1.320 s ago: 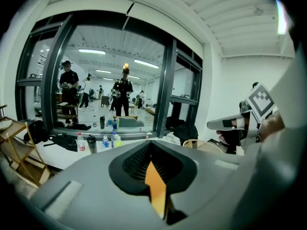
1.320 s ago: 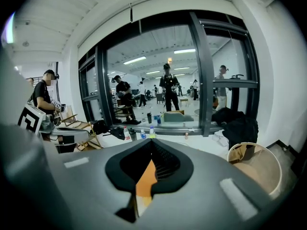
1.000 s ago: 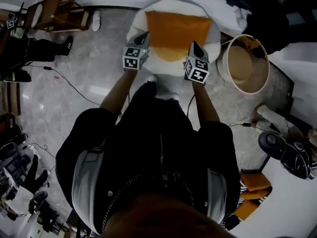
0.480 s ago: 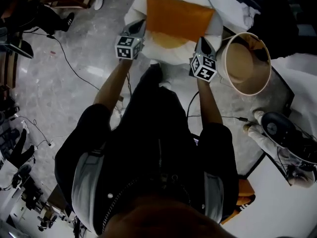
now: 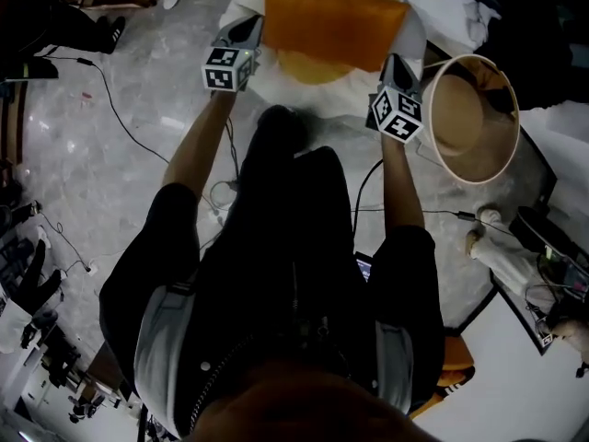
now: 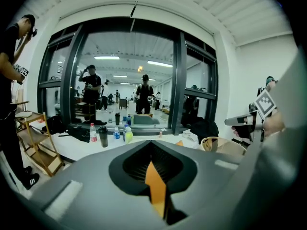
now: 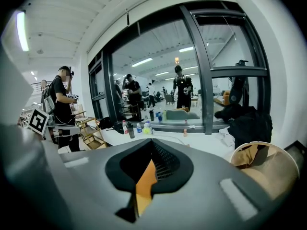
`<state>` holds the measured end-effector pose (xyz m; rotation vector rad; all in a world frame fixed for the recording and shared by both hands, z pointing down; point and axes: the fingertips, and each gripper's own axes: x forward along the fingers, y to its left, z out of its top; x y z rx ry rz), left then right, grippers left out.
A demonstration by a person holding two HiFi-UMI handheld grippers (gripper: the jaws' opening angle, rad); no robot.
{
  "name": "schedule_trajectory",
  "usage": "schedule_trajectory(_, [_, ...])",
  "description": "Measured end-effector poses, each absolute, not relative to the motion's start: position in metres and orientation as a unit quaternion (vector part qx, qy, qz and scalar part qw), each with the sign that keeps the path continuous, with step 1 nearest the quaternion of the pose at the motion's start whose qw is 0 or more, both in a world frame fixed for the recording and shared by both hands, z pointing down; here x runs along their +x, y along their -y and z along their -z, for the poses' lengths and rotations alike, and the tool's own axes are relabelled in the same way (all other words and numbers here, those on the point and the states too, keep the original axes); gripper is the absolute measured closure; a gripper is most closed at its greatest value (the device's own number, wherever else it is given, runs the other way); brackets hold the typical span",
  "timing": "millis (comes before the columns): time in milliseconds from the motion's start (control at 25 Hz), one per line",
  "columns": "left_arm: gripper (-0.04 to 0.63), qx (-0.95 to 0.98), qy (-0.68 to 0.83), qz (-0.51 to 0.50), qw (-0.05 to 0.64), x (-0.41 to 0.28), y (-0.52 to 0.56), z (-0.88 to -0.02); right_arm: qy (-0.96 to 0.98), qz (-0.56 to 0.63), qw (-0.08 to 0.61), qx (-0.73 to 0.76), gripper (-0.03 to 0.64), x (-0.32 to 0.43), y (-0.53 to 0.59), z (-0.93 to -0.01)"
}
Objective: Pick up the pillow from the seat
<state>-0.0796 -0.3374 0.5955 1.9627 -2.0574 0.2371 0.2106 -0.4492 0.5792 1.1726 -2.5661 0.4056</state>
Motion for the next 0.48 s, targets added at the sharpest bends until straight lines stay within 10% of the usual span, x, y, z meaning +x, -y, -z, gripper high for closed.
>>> schedule_trajectory(480, [0.586, 0.682, 0.717, -0.081, 0.119, -0.109, 0.374, -0.728, 0.911, -0.099, 0.12, 0.381, 0.614, 0.185, 0.498, -0.694])
